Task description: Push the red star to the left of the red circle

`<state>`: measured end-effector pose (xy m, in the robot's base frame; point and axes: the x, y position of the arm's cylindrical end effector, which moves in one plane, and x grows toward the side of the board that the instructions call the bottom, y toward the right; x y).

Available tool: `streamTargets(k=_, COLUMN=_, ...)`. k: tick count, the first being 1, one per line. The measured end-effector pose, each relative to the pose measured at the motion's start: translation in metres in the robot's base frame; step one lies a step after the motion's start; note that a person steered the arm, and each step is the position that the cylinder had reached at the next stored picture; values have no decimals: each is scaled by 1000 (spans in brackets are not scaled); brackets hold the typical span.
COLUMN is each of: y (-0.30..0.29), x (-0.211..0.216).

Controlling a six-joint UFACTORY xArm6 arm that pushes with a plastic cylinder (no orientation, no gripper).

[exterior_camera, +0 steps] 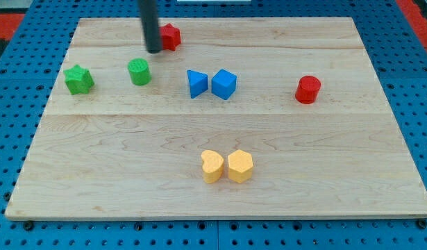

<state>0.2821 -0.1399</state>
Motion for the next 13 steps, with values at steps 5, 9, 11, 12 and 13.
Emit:
streamTargets(k=5, y=45, x=-33)
streamTargets(k=9, y=155, x=-56)
streamTargets(k=11, y=263, x=-1)
streamTargets(k=12, y=291, x=38)
streamTargets(k=13, y=278, x=10)
